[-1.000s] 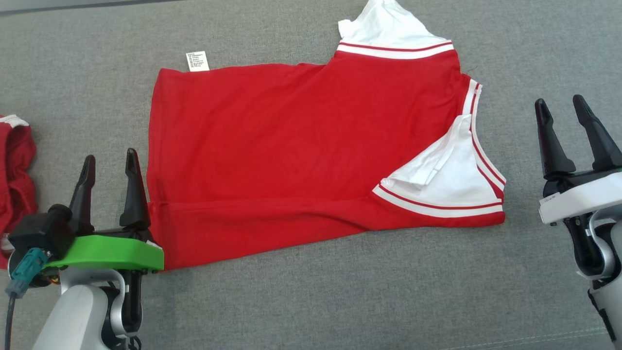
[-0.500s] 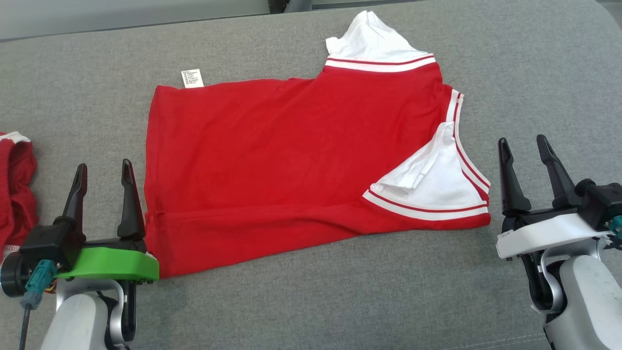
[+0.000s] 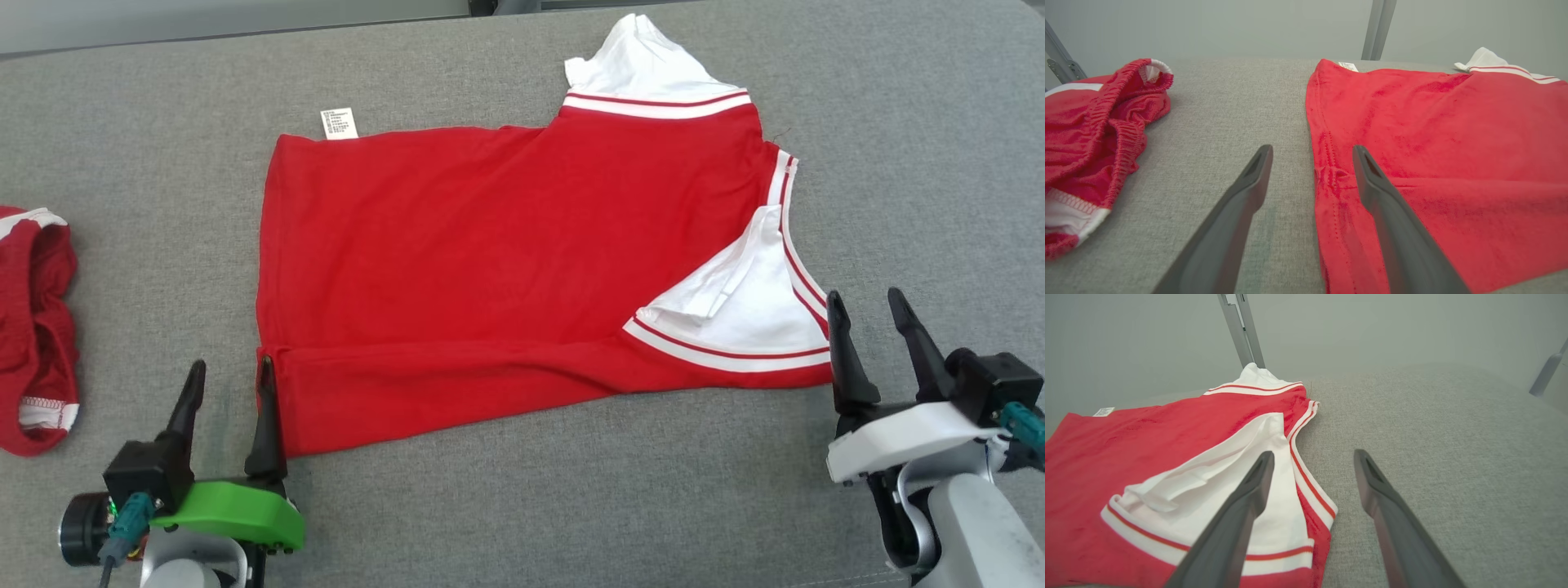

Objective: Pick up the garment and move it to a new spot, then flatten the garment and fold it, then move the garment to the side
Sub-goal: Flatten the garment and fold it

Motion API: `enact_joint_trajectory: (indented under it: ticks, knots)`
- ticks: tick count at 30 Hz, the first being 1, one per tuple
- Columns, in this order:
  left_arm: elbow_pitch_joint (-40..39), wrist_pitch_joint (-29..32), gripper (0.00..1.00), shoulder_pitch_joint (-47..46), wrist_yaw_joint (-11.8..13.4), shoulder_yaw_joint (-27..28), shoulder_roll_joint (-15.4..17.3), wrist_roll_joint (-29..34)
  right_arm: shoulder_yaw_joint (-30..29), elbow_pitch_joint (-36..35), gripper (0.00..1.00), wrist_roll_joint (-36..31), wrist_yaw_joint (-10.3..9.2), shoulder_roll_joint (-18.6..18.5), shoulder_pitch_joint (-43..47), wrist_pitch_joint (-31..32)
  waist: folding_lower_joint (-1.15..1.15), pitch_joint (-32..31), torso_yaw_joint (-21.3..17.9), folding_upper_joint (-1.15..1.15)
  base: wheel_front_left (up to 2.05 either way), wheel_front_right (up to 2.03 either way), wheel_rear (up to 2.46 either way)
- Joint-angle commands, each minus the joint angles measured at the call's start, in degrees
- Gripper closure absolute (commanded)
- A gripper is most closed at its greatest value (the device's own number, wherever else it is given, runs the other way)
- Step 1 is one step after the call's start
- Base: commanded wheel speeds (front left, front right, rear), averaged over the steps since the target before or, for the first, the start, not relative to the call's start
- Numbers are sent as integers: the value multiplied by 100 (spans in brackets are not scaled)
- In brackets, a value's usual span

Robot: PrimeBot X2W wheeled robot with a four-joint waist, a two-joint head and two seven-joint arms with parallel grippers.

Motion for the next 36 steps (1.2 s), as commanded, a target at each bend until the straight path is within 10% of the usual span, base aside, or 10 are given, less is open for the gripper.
enact_joint_trajectory:
  ticks: [1,18,19,20,36]
  knots:
    - [86,-11,0,177,-33,-38,-54,-28,11,148,0,36,0,28,172,-18,0,-9,39,0,0,0,0]
    - [1088,1118,0,100,-506,-398,-200,-609,480,1300,0,442,0,13,16,143,0,-30,49,0,0,0,0]
    - [1104,1145,37,72,-525,-398,-200,-635,533,1338,18,484,0,1,-23,161,0,-23,40,0,0,0,0]
    - [1145,1274,100,65,-577,-436,-200,-687,569,1363,100,527,-1,-9,-49,162,0,-17,30,0,0,0,0]
    - [-172,2002,100,458,-458,-220,310,-1002,588,588,100,926,-4,-229,376,478,0,-40,58,0,0,0,0]
